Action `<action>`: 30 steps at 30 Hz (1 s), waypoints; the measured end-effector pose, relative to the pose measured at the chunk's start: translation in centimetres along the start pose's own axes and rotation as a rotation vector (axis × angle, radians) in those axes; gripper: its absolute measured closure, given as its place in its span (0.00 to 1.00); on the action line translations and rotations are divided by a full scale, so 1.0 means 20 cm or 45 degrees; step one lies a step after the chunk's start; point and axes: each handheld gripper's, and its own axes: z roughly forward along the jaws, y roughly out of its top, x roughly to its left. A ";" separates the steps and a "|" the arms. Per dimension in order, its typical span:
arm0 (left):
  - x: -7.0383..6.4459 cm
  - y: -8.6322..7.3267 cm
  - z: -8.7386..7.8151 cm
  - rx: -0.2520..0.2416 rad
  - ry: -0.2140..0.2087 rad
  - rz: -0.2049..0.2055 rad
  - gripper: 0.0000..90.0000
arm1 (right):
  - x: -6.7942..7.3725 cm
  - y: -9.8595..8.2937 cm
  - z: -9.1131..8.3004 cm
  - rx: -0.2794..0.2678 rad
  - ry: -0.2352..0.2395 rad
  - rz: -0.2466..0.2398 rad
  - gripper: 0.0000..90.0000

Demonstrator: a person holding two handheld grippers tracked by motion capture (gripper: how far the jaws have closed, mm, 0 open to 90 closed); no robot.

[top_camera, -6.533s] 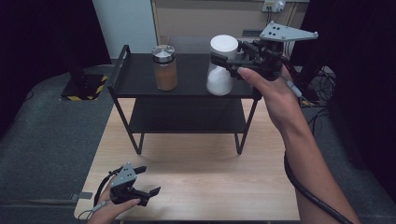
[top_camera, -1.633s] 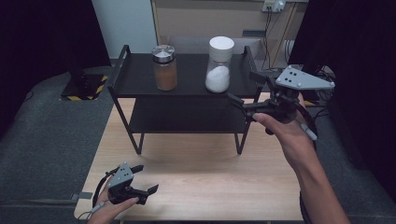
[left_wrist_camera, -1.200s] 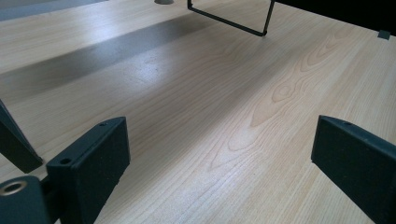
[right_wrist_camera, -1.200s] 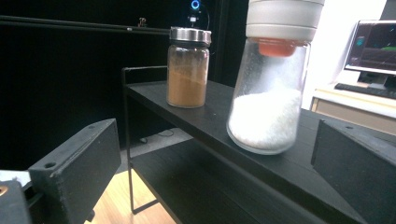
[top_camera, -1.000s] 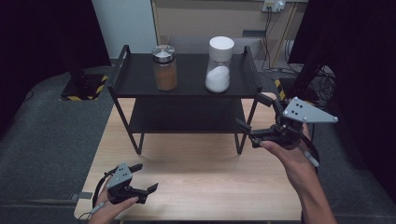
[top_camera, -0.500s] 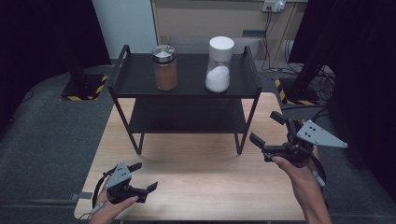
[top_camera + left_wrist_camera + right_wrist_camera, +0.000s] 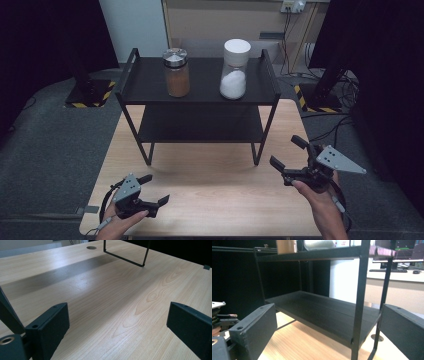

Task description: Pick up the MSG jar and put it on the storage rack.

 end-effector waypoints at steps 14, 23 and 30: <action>-0.01 0.00 0.01 0.005 -0.001 -0.002 0.03 | 0.04 -0.13 -0.03 0.063 -0.047 0.011 0.02; -0.01 0.00 0.00 -0.003 0.006 -0.003 0.03 | 0.06 -0.20 -0.04 0.066 -0.048 0.025 0.01; -0.01 0.01 0.00 -0.005 0.008 -0.002 0.03 | 0.07 -0.25 -0.04 0.079 -0.053 0.044 0.01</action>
